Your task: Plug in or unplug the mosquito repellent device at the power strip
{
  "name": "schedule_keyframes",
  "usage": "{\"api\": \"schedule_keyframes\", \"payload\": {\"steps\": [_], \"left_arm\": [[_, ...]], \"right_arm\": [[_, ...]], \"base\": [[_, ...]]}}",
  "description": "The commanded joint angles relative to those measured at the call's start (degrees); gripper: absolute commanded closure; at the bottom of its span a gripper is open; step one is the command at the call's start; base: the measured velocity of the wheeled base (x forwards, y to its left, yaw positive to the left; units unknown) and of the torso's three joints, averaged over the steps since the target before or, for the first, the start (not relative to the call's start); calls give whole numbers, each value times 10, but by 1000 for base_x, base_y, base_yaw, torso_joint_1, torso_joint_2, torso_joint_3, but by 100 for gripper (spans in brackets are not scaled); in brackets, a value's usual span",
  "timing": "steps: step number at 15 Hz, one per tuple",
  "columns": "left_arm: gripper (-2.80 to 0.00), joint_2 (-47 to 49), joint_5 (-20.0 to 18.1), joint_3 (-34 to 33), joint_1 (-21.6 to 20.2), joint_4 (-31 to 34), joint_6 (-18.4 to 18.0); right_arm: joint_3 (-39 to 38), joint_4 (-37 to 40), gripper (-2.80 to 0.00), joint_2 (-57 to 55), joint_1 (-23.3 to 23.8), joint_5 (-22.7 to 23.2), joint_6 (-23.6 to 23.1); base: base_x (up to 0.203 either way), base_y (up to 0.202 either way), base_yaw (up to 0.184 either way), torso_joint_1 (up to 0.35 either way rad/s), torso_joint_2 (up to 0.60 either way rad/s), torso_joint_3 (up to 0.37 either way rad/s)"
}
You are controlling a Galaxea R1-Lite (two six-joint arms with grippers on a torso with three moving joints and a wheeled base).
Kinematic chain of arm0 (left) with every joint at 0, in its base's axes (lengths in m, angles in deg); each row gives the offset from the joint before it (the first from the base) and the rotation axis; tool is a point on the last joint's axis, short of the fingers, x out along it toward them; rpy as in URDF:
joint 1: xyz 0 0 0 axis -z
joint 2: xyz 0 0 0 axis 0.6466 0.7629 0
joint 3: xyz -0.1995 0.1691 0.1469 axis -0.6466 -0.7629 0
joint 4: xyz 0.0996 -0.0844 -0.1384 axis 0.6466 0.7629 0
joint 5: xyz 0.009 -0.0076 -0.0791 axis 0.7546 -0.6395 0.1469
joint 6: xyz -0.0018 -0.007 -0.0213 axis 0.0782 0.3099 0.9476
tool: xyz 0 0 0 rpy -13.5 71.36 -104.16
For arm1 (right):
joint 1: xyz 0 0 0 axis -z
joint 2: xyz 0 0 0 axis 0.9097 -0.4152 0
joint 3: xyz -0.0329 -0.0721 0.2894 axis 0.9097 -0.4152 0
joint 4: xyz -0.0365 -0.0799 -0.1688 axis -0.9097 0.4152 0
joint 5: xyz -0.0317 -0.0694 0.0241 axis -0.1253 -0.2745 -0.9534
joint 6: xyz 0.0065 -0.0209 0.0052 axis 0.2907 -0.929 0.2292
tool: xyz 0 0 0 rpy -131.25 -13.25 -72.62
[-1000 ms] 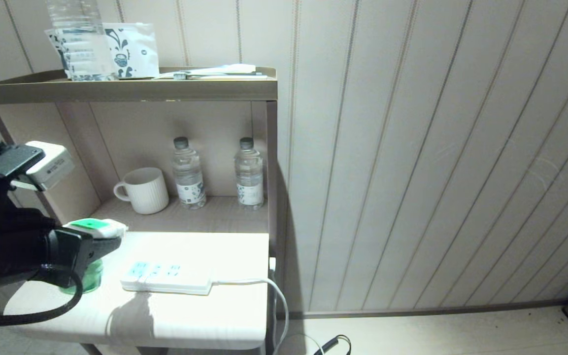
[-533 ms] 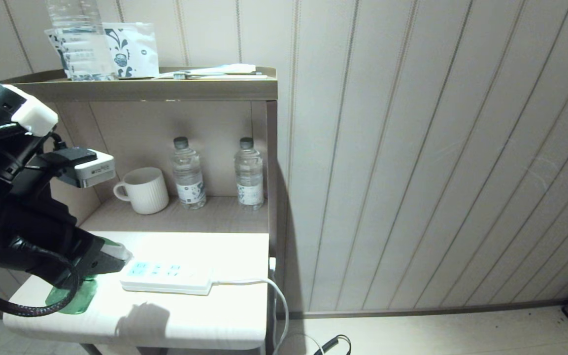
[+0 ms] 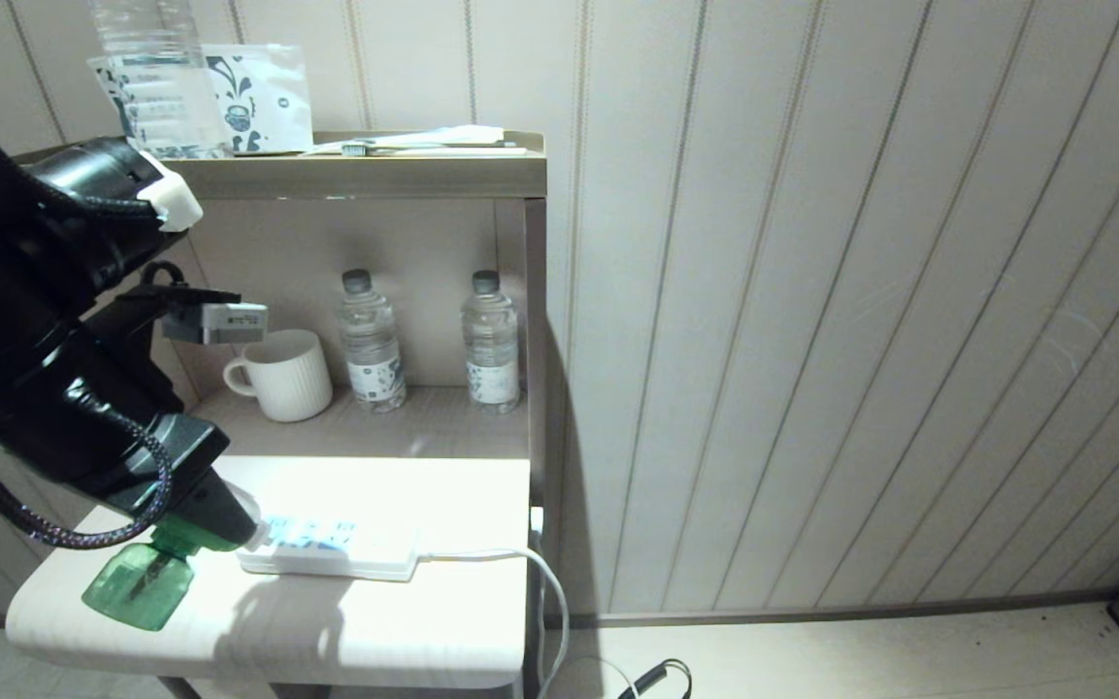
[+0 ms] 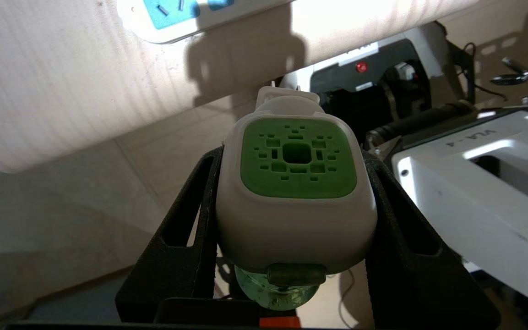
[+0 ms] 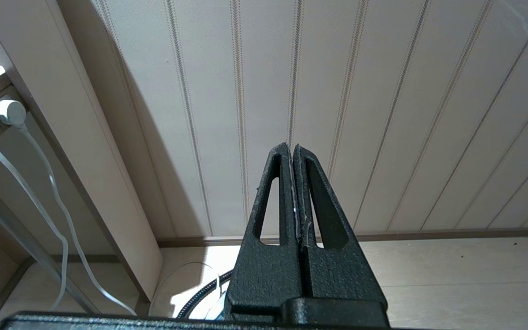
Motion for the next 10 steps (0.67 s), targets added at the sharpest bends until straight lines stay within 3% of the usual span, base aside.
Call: {"api": "schedule_keyframes", "payload": {"steps": [1, 3, 4, 7, 10], "left_arm": [[0, 61, -15, 63, 0, 33, 21], [0, 90, -67, 96, 0, 60, 45], [0, 102, -71, 98, 0, 69, 50], [0, 133, -69, 99, 0, 70, 97], [0, 148, -47, 99, -14, 64, 100]], "right_arm": [[0, 0, 0, -1, 0, 0, 0], [0, 0, 0, -1, 0, 0, 0], [0, 0, 0, -1, 0, 0, 0], [0, 0, 0, -1, 0, 0, 0], [0, 0, 0, -1, 0, 0, 0]], "base": [[0, 0, 0, 0, 0, 0], [0, 0, 0, 0, 0, 0], [0, 0, 0, 0, 0, 0], [0, 0, 0, 0, 0, 0], [0, 0, 0, 0, 0, 0]]}}
